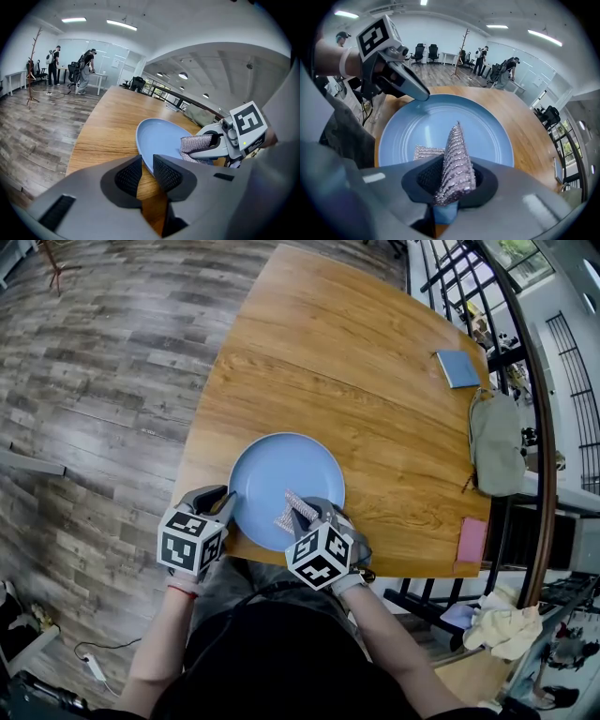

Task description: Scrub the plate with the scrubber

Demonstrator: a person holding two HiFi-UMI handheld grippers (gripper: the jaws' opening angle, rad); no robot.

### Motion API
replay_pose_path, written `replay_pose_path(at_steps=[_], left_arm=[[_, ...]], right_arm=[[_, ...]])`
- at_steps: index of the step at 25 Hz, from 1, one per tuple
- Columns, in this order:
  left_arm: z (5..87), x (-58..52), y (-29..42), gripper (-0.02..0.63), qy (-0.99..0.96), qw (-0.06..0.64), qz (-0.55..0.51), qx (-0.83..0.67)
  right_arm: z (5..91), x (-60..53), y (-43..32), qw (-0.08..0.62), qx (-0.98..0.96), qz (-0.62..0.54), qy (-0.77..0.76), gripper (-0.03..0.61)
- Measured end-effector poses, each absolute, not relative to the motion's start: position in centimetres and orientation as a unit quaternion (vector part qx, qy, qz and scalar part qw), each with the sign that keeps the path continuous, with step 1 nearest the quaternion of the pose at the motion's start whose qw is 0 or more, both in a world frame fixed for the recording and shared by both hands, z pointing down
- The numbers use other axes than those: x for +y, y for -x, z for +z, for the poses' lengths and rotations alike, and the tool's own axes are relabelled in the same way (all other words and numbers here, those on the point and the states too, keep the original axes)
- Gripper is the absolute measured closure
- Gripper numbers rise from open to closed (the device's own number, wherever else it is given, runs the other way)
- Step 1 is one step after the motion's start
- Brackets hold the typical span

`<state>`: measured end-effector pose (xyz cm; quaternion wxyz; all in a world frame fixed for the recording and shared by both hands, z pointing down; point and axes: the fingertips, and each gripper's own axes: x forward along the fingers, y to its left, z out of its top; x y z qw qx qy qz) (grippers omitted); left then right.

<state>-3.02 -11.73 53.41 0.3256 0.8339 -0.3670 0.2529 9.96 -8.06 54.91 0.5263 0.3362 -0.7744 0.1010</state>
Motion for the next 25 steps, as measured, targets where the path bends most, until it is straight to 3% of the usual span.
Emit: replay_pose_path(at_steps=[25], left_arm=[[53.4, -11.7, 2.8, 0.543, -0.832, 0.336, 0.248, -0.365]], right_arm=[[55.2, -10.4, -1.0, 0.505, -0.831, 0.063, -0.226, 0.514]])
